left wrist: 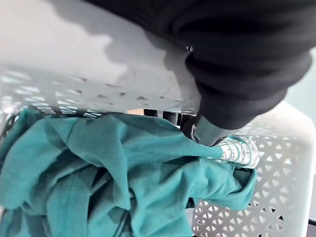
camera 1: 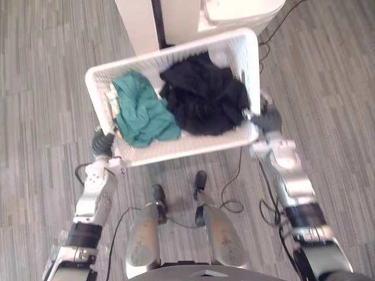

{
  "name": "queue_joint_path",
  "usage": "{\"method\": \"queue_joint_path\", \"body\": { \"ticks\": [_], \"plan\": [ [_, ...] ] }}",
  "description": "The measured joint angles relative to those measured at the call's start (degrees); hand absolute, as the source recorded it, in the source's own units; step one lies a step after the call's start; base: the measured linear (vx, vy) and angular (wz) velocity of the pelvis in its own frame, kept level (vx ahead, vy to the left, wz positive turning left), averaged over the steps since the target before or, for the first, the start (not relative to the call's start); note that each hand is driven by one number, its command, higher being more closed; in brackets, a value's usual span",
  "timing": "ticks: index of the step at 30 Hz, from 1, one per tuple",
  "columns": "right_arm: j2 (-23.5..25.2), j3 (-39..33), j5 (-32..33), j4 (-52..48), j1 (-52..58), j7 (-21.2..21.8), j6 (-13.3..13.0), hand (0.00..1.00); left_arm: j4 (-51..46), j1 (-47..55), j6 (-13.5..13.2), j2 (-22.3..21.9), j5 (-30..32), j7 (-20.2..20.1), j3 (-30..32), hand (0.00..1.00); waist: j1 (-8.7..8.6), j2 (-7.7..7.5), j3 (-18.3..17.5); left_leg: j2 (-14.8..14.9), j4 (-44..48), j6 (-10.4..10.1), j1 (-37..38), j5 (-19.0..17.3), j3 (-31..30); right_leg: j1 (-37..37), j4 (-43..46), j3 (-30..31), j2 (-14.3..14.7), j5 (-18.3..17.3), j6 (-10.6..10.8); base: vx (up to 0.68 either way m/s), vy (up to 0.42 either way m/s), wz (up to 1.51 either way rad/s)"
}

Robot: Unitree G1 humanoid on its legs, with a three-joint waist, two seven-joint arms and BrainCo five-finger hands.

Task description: Pick up the laundry basket with both hands and put the clothes into the washing machine.

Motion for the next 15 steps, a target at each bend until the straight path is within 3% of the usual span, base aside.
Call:
{"method": "queue_joint_path", "body": {
  "ticks": [3, 4, 5, 7, 8, 10, 12, 13, 14, 15],
  "plan": [
    [3.5, -2.2, 0.0, -1.3, 7.1, 2.0, -0.2, 1.0, -3.0, 6.2, 0.9, -1.3, 2.5, -0.9, -0.8, 1.0, -0.37, -0.06, -1.5, 1.6, 3.4, -0.1, 1.5, -3.0, 2.0, 1.0, 1.5, 2.4, 1.4, -0.9, 0.3, 0.05, 0.05, -0.53],
    [5.1, -2.6, 0.0, -1.2, 10.6, 2.9, -0.2, 1.0, -4.3, 9.4, 1.6, -2.0, 4.1, -1.0, -1.0, 1.0, -0.27, -0.1, -2.6, 3.1, 7.4, -0.4, 2.2, -5.8, 2.2, 0.7, 3.9, 5.0, 2.9, -1.8, 0.0, 0.04, 0.037, -0.9],
    [5.8, -2.7, 0.0, -1.2, 11.3, 3.4, -0.2, 1.0, -4.7, 10.5, 1.7, -2.0, 4.5, -1.0, -1.0, 1.0, 0.01, -0.11, -2.6, 3.1, 9.2, -0.5, 2.6, -7.1, 0.1, 0.7, 5.2, 6.6, 3.6, -2.4, 0.1, 0.02, 0.081, -1.55],
    [7.6, -3.2, 0.0, -1.3, 14.1, 4.7, -0.2, 1.0, -6.7, 16.0, 1.7, -2.7, 5.7, -1.0, -1.6, 1.0, 0.66, 0.41, -4.4, 0.5, 14.1, -1.3, 4.6, -13.6, -15.4, 0.4, 8.2, 15.6, 7.7, -4.0, 1.2, -0.08, 0.131, -2.04],
    [7.7, -3.5, 0.0, -1.2, 14.8, 4.8, -0.2, 1.0, -6.7, 16.4, 1.7, -2.8, 5.7, -1.1, -2.0, 1.0, 0.4, 0.52, -4.9, 0.3, 14.3, -1.9, 4.7, -14.3, -15.9, 0.3, 8.1, 16.5, 8.1, -4.0, 1.3, -0.12, 0.181, -1.7],
    [8.9, -6.1, 0.0, -1.3, 18.7, 5.6, -0.3, 1.0, -6.3, 17.4, 1.7, -2.5, 6.9, -1.8, -4.9, 1.0, -1.79, 0.07, -7.5, -1.4, 13.8, -1.0, 6.2, -16.3, -15.0, 1.2, 5.5, 21.8, 8.6, -3.9, 3.4, -0.08, 0.226, -1.11],
    [10.3, -9.6, -0.1, -2.6, 23.0, 6.0, -0.7, 1.0, -5.3, 18.8, 1.7, -2.2, 7.9, -3.7, -8.5, 1.0, -4.47, -0.96, -10.3, -3.0, 12.1, 1.2, 7.4, -15.2, -7.9, 1.3, 0.8, 30.5, 8.4, -2.3, 5.6, -0.07, 0.27, -1.59],
    [10.3, -10.4, -0.3, -3.3, 23.8, 6.0, -0.8, 1.0, -4.9, 19.0, 1.7, -2.3, 7.9, -4.3, -9.2, 1.0, -5.2, -1.01, -10.7, -3.0, 12.0, 1.8, 7.3, -15.1, -5.6, 0.9, -0.4, 31.4, 8.2, -2.5, 5.4, -0.09, 0.24, -1.86],
    [10.6, -11.9, -1.6, -4.1, 24.7, 5.8, -0.9, 1.0, -3.6, 18.5, 1.8, -2.3, 7.9, -4.9, -10.4, 1.0, -5.93, -0.63, -10.8, -2.5, 10.5, 4.3, 7.4, -13.7, -0.8, -0.5, -1.4, 29.0, 7.2, -5.0, 2.1, -0.11, 0.196, -2.06],
    [12.1, -13.3, -2.4, -4.2, 25.0, 5.5, -0.8, 1.0, -2.3, 18.1, 2.4, -2.2, 7.9, -5.9, -10.9, 1.0, -5.99, -0.63, -10.8, -2.0, 7.7, 5.7, 8.5, -12.9, 4.9, -4.1, 2.7, 16.9, 4.9, -6.3, -0.3, -0.13, 0.218, -2.39]
  ]
}}
